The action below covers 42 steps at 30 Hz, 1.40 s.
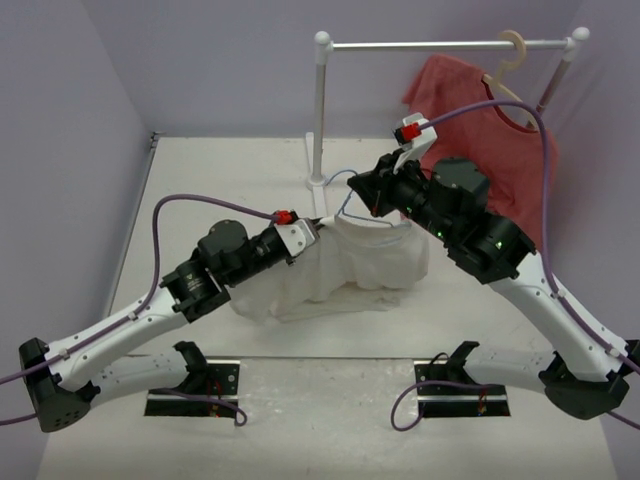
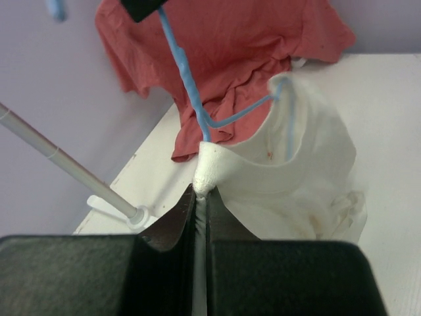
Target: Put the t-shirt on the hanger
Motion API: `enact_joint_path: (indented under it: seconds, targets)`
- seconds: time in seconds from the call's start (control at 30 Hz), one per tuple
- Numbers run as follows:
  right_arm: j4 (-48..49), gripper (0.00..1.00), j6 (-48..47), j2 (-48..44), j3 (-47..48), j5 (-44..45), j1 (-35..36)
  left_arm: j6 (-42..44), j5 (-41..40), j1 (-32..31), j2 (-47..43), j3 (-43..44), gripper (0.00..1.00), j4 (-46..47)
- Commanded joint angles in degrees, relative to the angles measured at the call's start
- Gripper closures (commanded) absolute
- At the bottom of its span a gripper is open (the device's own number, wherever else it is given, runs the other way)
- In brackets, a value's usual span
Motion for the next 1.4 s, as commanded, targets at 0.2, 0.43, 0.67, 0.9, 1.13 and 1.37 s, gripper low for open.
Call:
enact_joint_path:
  seconds: [0.2,0.43,0.67,0.9,1.13,1.37]
  targets:
    - [5.68,1.0,0.38,-6.04,-1.42,11.79,-1.16,-5.53,-12.73,1.68,-6.49,-0.29,0.94,-0.37]
    - [6.98,1.0,1.19,-8.22,-2.37,15.53,-1.1,-5.09,-12.82,1.68,-6.47,-0.37,0.95,-1.94]
    - [3.42,0.78,0.77,-4.39,-1.21,-0.21,-0.91,-4.81,-5.18,1.68,-5.78,1.19,1.0,-1.94]
    - [7.23,0.44,2.43,-3.08,-4.65,-7.87,-0.53,-6.06,2.65,1.68,-6.86,1.06,1.0,-0.17]
    - [9.81,0.4,4.3,-0.47,-4.98,-9.03,1.17,-8.14,6.29,1.68,-5.42,2.1,1.0,1.23]
    - [13.1,0.77,6.2,1.71,-7.4,-5.09,2.15,-11.54,7.83,1.68,-5.53,2.23,1.0,4.59]
